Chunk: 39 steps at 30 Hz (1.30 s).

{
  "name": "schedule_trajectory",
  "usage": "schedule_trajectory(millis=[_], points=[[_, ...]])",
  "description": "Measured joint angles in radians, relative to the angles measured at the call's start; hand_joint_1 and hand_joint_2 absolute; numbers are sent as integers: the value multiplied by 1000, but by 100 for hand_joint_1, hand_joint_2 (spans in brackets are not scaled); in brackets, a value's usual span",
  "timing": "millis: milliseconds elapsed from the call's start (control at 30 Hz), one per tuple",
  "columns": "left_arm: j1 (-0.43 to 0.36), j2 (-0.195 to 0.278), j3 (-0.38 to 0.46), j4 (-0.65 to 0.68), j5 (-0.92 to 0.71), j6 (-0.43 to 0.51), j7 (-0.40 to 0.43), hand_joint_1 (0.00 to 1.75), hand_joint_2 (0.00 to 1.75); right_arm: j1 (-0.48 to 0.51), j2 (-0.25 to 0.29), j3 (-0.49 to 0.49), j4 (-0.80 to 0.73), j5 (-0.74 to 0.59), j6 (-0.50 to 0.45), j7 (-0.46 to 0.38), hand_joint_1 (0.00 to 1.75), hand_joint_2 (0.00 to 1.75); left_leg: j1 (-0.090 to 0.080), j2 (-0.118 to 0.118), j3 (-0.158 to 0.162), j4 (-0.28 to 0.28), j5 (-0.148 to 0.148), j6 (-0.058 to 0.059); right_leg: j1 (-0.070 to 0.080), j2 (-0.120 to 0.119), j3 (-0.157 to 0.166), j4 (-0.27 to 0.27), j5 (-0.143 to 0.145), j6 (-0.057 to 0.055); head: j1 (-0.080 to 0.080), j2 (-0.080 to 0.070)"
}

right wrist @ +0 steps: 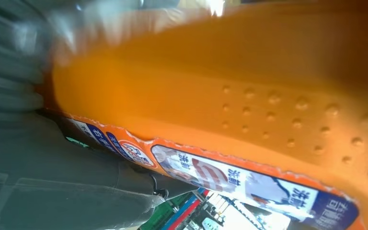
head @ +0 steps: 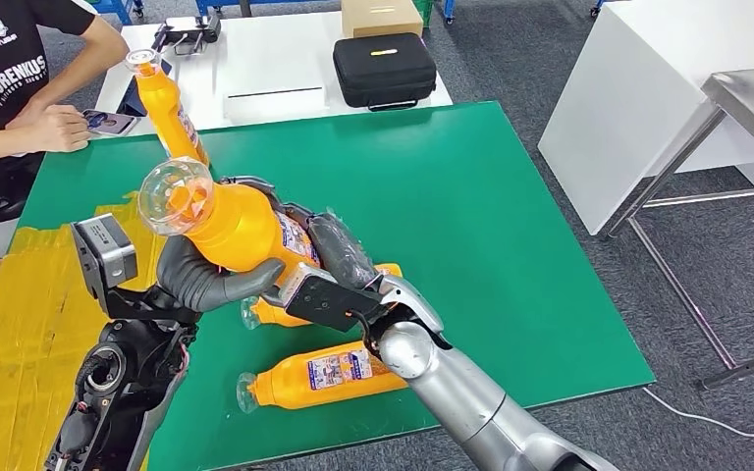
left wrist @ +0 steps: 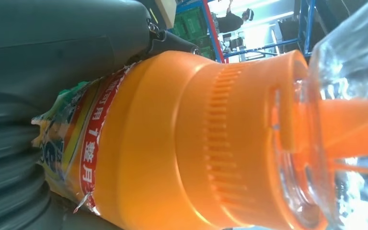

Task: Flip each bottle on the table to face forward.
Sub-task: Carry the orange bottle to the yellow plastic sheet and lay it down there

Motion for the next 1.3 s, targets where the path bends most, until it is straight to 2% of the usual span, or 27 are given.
schedule_trajectory(millis=[233, 267, 367, 400, 567, 733, 867, 1000, 1100, 1167, 1300], points=[[0, -3, 0, -6, 8, 4, 0, 175, 175, 0, -5, 0, -16, -25, 38, -2, 175, 175, 0, 0, 0, 0, 0, 0, 0, 0, 0, 0, 0, 0, 0, 0], [0, -3, 0, -8, 9, 7, -1, 175, 175, 0, -6, 0, -20, -25, 41, -1, 154, 175, 0, 0, 0, 0, 0, 0, 0, 0, 0, 0, 0, 0, 0, 0], [0, -3, 1, -13, 6, 17, -3, 175, 175, -1, -7, 0, -29, -23, 47, 4, 24, 175, 0, 0, 0, 0, 0, 0, 0, 0, 0, 0, 0, 0, 0, 0], [0, -3, 3, -15, 0, 24, -4, 175, 175, -1, -8, 0, -31, -22, 48, 7, 0, 175, 0, 0, 0, 0, 0, 0, 0, 0, 0, 0, 0, 0, 0, 0], [3, 0, 46, -32, -81, 109, -18, 175, 175, 1, -15, -10, -63, -25, 59, 31, 0, 175, 0, 0, 0, 0, 0, 0, 0, 0, 0, 0, 0, 0, 0, 0], [13, 17, 182, -39, -247, 268, -29, 175, 175, 25, -58, -52, -155, 20, 82, 58, 0, 175, 1, 0, 0, 0, 0, 0, 0, 0, 0, 0, 0, 0, 0, 0], [17, 53, 282, -18, -538, 414, -19, 175, 175, 62, -109, -105, -230, 55, 71, 58, 0, 175, 1, 0, 0, 0, 0, 0, 0, 0, -1, 0, 0, 0, 0, 0], [15, 109, 331, 38, -961, 500, 43, 175, 175, 89, -148, -159, -308, 113, 44, 64, 0, 175, 0, 0, 0, 0, 0, 0, 0, 0, -1, 0, 0, 0, 0, 0], [12, 143, 340, 79, -1173, 505, 87, 175, 175, 100, -170, -184, -358, 137, 32, 69, 0, 175, 0, 0, 0, 0, 0, 0, 0, 0, -1, 0, 0, 0, 0, 0], [7, 163, 338, 101, -1278, 473, 112, 175, 175, 104, -181, -191, -379, 149, 28, 71, 0, 175, 0, 0, 0, 0, 0, 0, 0, 0, -1, 0, 0, 0, 0, 0], [-27, 235, 291, 187, -1564, 281, 123, 175, 175, 103, -205, -193, -400, 181, 10, 79, 0, 175, 1, 0, 0, 0, 0, -1, 0, 0, -2, 0, 0, 0, 0, 0]])
